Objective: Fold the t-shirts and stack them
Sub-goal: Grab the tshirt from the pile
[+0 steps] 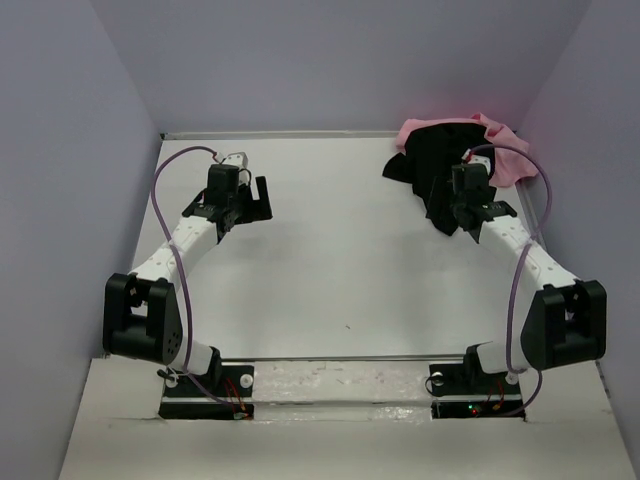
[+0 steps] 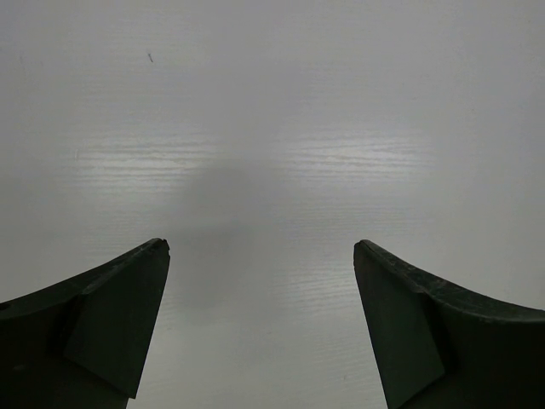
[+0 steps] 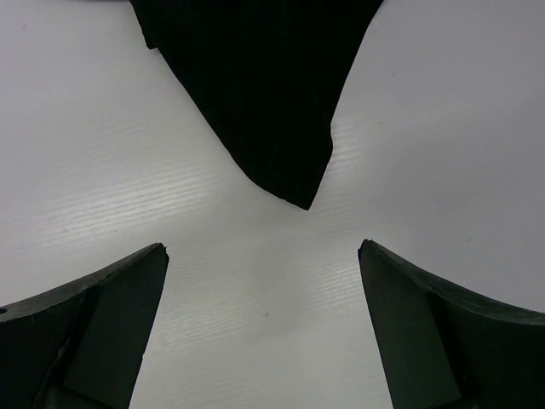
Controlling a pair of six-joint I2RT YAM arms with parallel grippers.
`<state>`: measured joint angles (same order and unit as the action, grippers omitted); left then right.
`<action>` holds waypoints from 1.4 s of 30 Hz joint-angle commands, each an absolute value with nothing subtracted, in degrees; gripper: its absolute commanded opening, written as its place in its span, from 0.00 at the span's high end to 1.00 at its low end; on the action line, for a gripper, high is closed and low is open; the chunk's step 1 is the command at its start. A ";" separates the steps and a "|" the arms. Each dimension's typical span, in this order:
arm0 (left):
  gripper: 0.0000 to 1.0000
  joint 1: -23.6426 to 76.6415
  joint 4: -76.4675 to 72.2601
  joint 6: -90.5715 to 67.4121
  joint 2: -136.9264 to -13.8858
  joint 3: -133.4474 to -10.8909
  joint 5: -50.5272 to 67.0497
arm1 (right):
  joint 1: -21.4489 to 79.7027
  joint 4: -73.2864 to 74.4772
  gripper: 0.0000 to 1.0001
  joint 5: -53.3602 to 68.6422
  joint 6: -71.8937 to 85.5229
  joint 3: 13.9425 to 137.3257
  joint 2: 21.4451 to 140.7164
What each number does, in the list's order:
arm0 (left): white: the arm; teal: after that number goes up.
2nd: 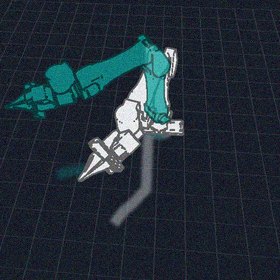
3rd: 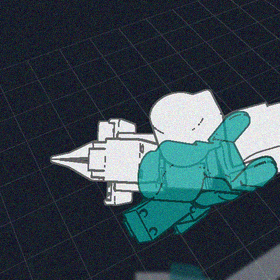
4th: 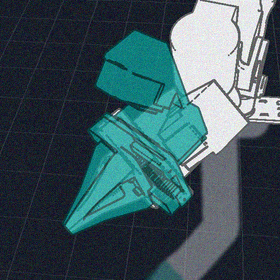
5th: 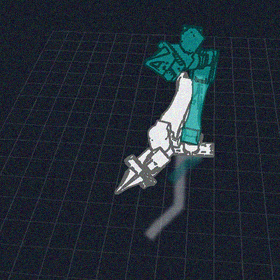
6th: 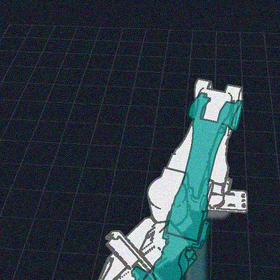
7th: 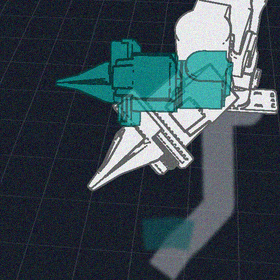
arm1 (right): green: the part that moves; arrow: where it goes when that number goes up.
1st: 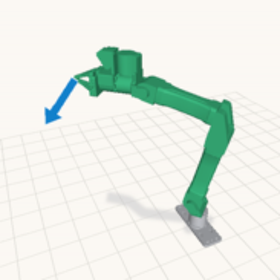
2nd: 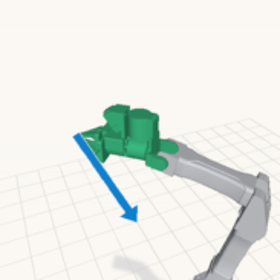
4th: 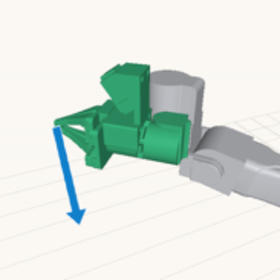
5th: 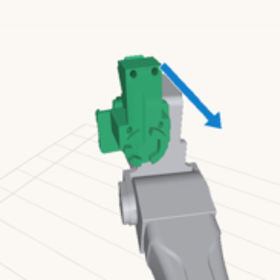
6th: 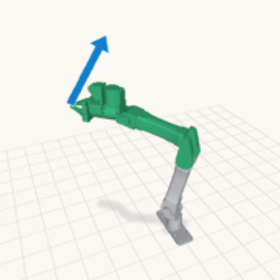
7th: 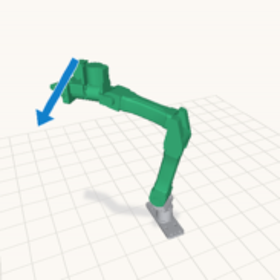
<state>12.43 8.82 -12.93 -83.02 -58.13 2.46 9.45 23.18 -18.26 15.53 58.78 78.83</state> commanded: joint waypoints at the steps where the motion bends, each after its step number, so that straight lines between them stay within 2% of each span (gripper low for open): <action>1: 0.01 12.83 7.91 -12.66 -81.39 -58.71 2.11 | 9.84 22.15 0.00 -21.79 14.94 64.15 83.66; 6: 0.01 12.83 7.91 -12.22 -81.21 -58.54 2.20 | 5.45 21.45 0.00 -15.22 16.78 74.58 95.76; 7: 0.01 12.83 7.91 -12.22 -81.21 -58.54 2.20 | 5.45 21.45 0.00 -15.21 16.70 74.62 95.80; 11: 0.01 12.83 8.26 -11.52 -80.68 -58.62 2.46 | 4.14 21.79 0.00 -15.64 14.16 87.95 107.63; 18: 0.01 12.75 8.61 -11.51 -79.81 -57.83 2.55 | 4.13 24.25 0.00 -14.33 13.10 105.17 121.09; 23: 0.01 12.75 8.96 -11.60 -79.28 -57.74 2.90 | 4.13 25.58 0.02 -15.38 13.27 109.68 125.85; 25: 0.01 12.74 9.05 -11.60 -79.37 -58.01 2.99 | 4.13 25.58 0.11 -15.29 13.62 109.86 126.56; 26: 0.01 12.74 9.31 -11.69 -79.45 -58.09 3.08 | 4.13 25.66 0.37 -15.55 13.62 109.95 127.17; 27: 0.01 12.74 9.32 -11.69 -79.45 -58.18 2.99 | 4.13 25.84 0.56 -15.82 13.88 110.13 127.44; 28: 0.01 12.74 9.49 -11.69 -79.37 -58.36 2.99 | 4.13 26.62 1.00 -16.43 14.15 110.47 127.70; 30: 0.01 12.75 9.49 -11.69 -79.45 -58.36 3.08 | 4.13 27.51 1.00 -15.48 14.41 111.00 127.88; 36: 0.01 12.74 8.97 -11.69 -80.33 -58.88 3.43 | 7.90 32.95 1.00 0.15 15.81 112.59 121.40; 37: 0.01 12.74 8.79 -11.69 -80.51 -58.89 3.43 | 8.95 34.18 1.00 4.09 16.69 113.11 120.59; 39: 0.01 12.74 7.83 -12.13 -81.38 -59.06 3.95 | 12.81 42.31 1.00 23.02 20.63 116.96 120.93; 40: 0.01 12.74 7.82 -12.22 -81.39 -59.24 4.22 | 12.83 42.36 1.00 23.11 22.05 119.24 121.98; 41: 0.01 12.74 7.47 -12.30 -82.08 -59.41 4.39 | 15.09 48.02 1.00 32.25 23.45 121.27 123.12; 42: 0.01 12.74 7.38 -12.48 -82.35 -59.59 4.48 | 16.60 50.69 1.00 36.17 24.25 123.20 124.09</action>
<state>12.43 9.28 -12.49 -81.78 -58.08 3.29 9.58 39.33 10.39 18.79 115.37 126.34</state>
